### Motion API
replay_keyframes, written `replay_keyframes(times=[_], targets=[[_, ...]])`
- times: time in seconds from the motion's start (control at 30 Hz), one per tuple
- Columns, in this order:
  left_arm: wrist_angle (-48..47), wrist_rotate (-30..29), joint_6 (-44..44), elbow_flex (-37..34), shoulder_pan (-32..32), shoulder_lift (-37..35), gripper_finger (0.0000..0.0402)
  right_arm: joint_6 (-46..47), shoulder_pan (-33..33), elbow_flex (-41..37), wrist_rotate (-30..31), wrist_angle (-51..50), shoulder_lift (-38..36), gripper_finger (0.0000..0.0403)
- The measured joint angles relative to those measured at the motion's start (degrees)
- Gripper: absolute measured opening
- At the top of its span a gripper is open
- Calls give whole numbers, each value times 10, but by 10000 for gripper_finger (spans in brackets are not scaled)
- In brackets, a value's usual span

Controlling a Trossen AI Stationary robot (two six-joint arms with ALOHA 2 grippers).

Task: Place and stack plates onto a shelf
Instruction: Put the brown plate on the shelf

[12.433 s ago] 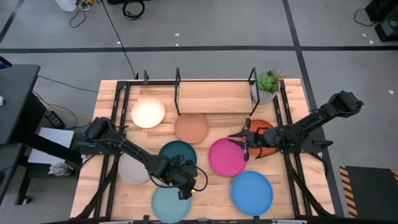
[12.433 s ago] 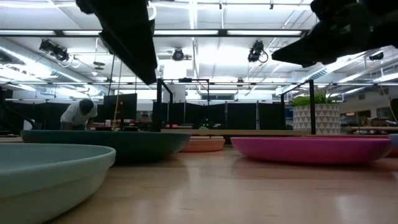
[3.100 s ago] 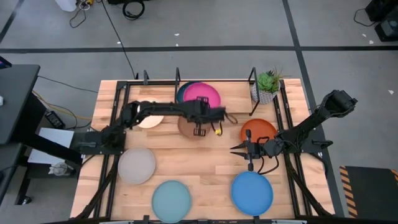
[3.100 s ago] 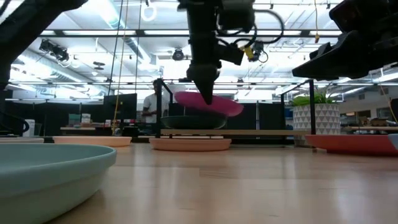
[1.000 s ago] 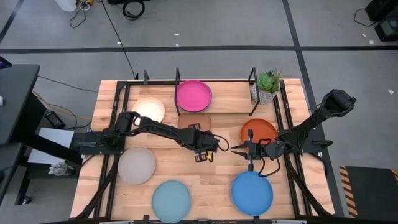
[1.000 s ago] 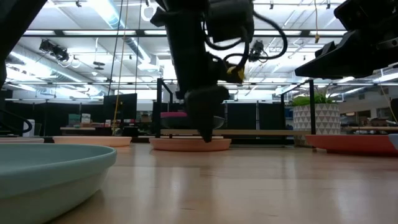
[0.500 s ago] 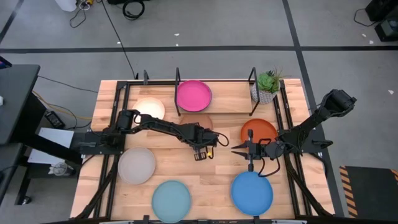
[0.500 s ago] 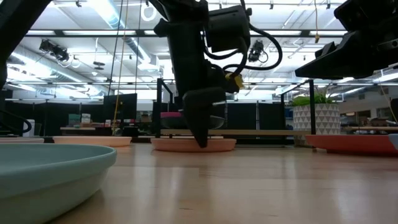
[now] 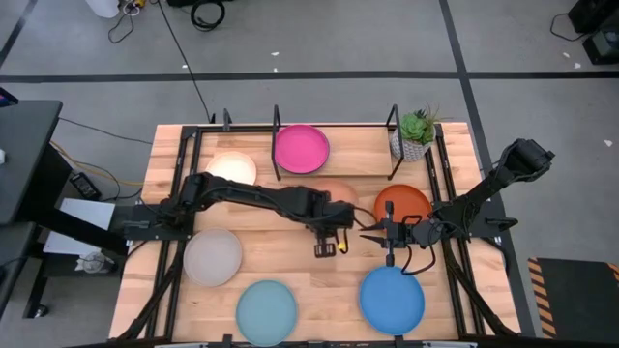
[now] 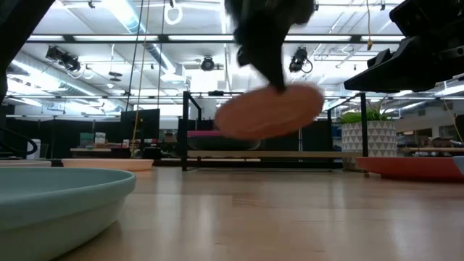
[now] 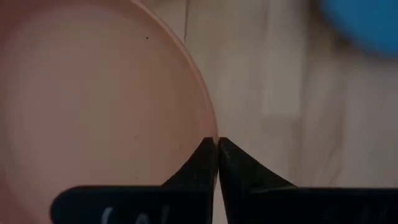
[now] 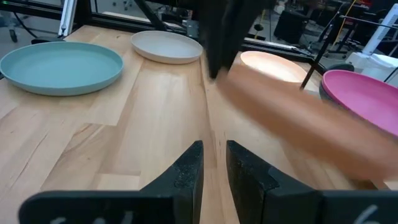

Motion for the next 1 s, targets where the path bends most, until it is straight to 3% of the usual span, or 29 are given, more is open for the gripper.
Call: replay_keyframes(times=[0.2, 0.47, 0.57, 0.73, 1.0], targets=[[42, -61, 85, 49, 12, 0, 13, -2, 0, 0, 0, 0, 0, 75], [172, -58, 181, -12, 79, 1, 12, -5, 2, 0, 0, 2, 0, 75], [211, -24, 208, -34, 108, 0, 14, -19, 16, 0, 7, -17, -3, 75], [302, 38, 215, -90, 144, 1, 14, -46, 71, 0, 78, -31, -31, 75], [404, 42, 215, -122, 166, 1, 14, -69, 138, 0, 237, -57, -64, 75]])
